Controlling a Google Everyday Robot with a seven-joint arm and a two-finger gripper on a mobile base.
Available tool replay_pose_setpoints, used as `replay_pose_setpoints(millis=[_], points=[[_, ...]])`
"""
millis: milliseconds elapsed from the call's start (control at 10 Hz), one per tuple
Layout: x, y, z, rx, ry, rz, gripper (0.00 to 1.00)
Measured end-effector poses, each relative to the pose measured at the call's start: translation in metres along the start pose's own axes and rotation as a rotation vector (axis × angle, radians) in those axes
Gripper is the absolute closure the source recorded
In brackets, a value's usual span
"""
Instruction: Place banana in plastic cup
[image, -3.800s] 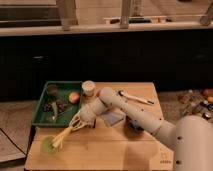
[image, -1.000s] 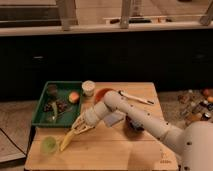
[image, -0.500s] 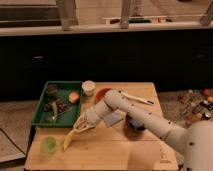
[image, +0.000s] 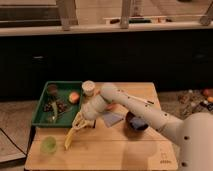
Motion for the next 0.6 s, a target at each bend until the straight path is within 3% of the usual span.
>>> replay_pose_setpoints(millis=[400, 600], points=[[-0.024, -0.013, -0.007, -0.07, 0.041, -0.042, 1.0], [-0.04, -0.021, -0.018, -0.09, 0.085, -0.079, 1.0]])
